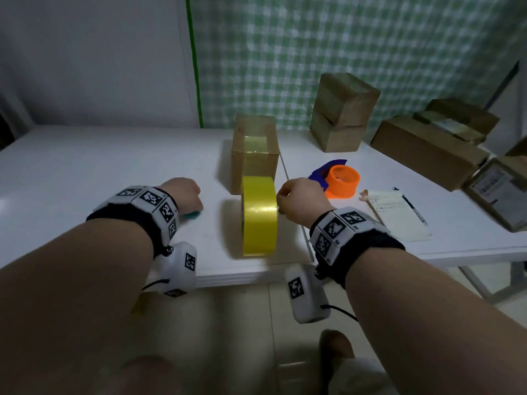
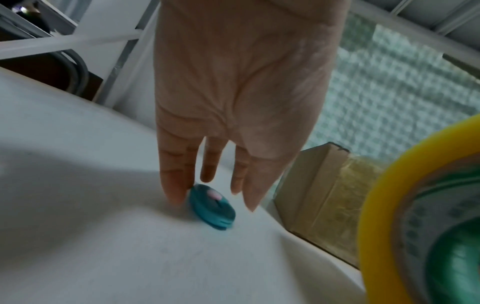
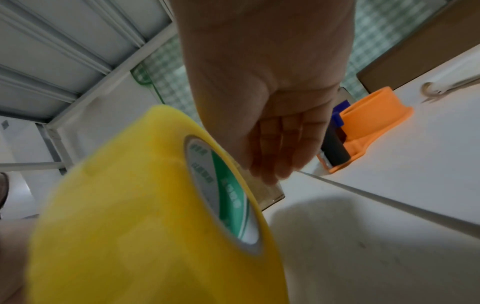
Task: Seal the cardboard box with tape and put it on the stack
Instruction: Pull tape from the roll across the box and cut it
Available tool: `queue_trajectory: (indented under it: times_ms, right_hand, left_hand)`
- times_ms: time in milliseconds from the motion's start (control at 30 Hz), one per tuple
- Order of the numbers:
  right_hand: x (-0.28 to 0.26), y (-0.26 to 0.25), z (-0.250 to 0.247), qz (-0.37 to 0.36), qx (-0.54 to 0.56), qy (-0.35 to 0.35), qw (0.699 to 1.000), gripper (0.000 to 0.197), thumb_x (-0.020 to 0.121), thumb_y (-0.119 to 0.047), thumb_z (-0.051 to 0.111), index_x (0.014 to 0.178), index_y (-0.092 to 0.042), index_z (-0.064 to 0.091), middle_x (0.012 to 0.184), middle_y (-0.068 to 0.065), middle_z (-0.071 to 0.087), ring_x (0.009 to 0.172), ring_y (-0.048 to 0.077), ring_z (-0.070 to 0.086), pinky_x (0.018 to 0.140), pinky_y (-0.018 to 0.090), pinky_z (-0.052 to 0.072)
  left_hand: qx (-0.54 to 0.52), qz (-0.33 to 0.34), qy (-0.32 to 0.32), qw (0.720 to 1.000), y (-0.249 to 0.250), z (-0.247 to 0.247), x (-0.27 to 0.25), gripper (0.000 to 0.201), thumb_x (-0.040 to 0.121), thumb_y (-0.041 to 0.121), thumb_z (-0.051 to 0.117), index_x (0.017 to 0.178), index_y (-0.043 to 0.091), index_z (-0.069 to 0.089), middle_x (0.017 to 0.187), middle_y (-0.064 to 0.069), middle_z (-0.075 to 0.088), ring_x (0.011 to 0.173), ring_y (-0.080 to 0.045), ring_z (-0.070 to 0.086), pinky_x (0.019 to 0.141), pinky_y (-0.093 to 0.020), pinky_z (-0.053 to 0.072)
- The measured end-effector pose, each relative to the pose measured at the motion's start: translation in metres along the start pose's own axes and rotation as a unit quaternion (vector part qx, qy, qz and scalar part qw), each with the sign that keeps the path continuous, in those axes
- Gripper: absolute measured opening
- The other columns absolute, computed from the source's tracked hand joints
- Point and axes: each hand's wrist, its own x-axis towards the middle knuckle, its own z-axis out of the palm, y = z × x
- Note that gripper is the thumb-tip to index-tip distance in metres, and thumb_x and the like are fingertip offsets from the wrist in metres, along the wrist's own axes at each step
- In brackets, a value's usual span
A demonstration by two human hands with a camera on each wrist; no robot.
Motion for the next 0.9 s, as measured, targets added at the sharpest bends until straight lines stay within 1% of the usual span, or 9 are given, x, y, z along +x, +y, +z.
queue_trajectory:
  times_ms: [133,267,333,433,500,567,667,800,900]
  right_hand:
    - [0.014,0.005,0.005,0.011,0.023,-0.069,0.997,0.019,0.088,-0.012,0.049,0.09,-0.009,0.067,0.087,0.009,0.068,0.098,0.031,0.067,0.09,0.043,0.055]
    - [0.021,0.003,0.003,0.004,0.023,-0.066,0.998,0.02,0.087,-0.014,0.052,0.092,-0.005,0.069,0.088,0.011,0.07,0.095,0.031,0.068,0.088,0.044,0.056]
    - [0.024,0.002,0.0,-0.009,0.018,-0.043,0.999,0.023,0.087,-0.016,0.052,0.087,-0.002,0.07,0.092,0.016,0.073,0.09,0.032,0.069,0.083,0.045,0.058]
    - [0.023,-0.001,-0.009,-0.039,0.018,0.03,0.999,0.027,0.087,-0.017,0.049,0.085,-0.001,0.071,0.09,0.017,0.073,0.083,0.034,0.068,0.078,0.046,0.058]
    - [0.021,-0.004,-0.017,-0.058,0.023,0.092,0.994,0.027,0.087,-0.019,0.048,0.088,-0.003,0.07,0.09,0.016,0.072,0.087,0.032,0.066,0.078,0.042,0.055]
    - [0.014,-0.008,-0.026,-0.072,0.053,0.132,0.987,0.028,0.089,-0.029,0.051,0.091,-0.008,0.069,0.088,0.012,0.071,0.088,0.028,0.063,0.076,0.034,0.051]
    - [0.001,-0.02,-0.037,-0.11,0.14,0.125,0.976,0.032,0.089,-0.04,0.054,0.101,-0.015,0.069,0.086,0.003,0.066,0.082,0.022,0.063,0.074,0.03,0.048]
    - [-0.012,-0.03,-0.046,-0.15,0.184,0.113,0.965,0.038,0.089,-0.034,0.059,0.122,-0.016,0.062,0.099,0.004,0.065,0.09,0.02,0.065,0.086,0.04,0.054]
    - [-0.013,-0.027,-0.051,-0.142,0.213,0.113,0.96,0.045,0.085,-0.031,0.065,0.127,-0.017,0.059,0.107,0.009,0.07,0.094,0.024,0.067,0.087,0.045,0.056]
  left_hand:
    - [0.055,0.004,-0.029,0.998,-0.004,0.001,0.014,0.025,0.087,0.017,0.057,0.107,0.002,0.059,0.103,-0.011,0.053,0.087,-0.022,0.049,0.073,-0.027,0.041]
    - [-0.1,-0.015,-0.028,0.994,-0.008,0.002,0.018,0.01,0.084,0.007,0.065,0.093,0.006,0.062,0.093,-0.014,0.06,0.056,-0.02,0.059,0.061,-0.03,0.055]
    - [-0.166,0.006,0.027,0.986,-0.008,-0.004,0.016,0.007,0.085,0.007,0.063,0.091,0.008,0.063,0.097,-0.017,0.062,0.059,-0.025,0.062,0.06,-0.032,0.057]
    - [-0.226,0.075,0.139,0.961,0.001,-0.024,0.008,0.016,0.086,0.014,0.061,0.101,0.013,0.065,0.109,-0.013,0.058,0.082,-0.028,0.058,0.061,-0.027,0.051]
    - [-0.287,0.105,0.185,0.934,0.014,-0.041,-0.004,0.02,0.081,0.019,0.068,0.1,0.017,0.062,0.095,-0.008,0.058,0.072,-0.021,0.052,0.057,-0.024,0.043]
    - [-0.371,0.142,0.157,0.904,0.03,-0.052,-0.017,0.017,0.081,0.017,0.07,0.093,0.017,0.058,0.079,-0.003,0.055,0.055,-0.014,0.05,0.045,-0.018,0.042]
    - [-0.45,0.192,0.074,0.869,0.056,-0.057,-0.034,0.008,0.09,0.01,0.058,0.088,0.018,0.058,0.076,-0.004,0.058,0.042,-0.003,0.054,0.04,-0.012,0.044]
    - [-0.503,0.217,-0.003,0.837,0.083,-0.052,-0.047,0.018,0.096,0.006,0.046,0.1,0.014,0.061,0.077,-0.008,0.061,0.044,-0.002,0.057,0.047,-0.011,0.048]
    - [-0.506,0.219,0.0,0.835,0.094,-0.049,-0.052,0.025,0.094,0.007,0.05,0.118,0.012,0.055,0.081,-0.008,0.063,0.052,-0.005,0.058,0.054,-0.015,0.051]
